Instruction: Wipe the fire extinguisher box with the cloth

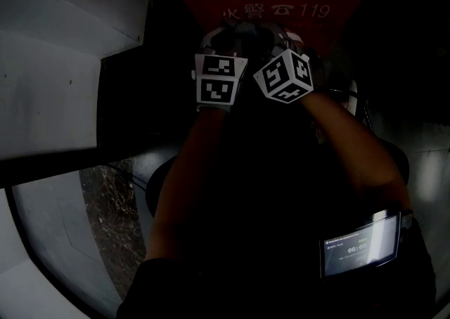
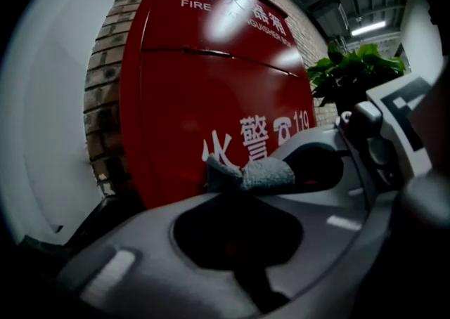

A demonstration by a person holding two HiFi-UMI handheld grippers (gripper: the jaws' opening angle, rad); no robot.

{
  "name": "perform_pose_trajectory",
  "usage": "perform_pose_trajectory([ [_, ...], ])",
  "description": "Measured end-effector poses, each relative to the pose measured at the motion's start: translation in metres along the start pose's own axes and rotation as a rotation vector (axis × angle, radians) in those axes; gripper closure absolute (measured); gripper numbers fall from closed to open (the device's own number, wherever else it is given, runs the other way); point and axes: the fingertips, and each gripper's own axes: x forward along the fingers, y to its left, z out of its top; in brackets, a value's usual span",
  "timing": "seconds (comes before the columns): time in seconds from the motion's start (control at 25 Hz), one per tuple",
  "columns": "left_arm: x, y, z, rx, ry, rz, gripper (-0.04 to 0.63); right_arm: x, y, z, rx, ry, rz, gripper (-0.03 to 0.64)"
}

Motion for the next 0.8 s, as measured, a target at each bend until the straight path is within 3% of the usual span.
perform_pose_trajectory([
  [0.4,0.014,-0.012,-0.037,-0.053,0.106,-0.038,0.594,0.015,0.026,-0.034,0.042,0.071,0.084,0.591],
  [0.64,0.027,-0.014,-0.067,-0.022,0.195,-0.049,0.594,0.022,0.043,-0.058,0.069,0.137,0.137,0.591],
  [0.8,0.034,-0.017,-0.086,-0.045,0.257,-0.069,0.594,0.029,0.055,-0.074,0.067,0.181,0.18,0.591],
])
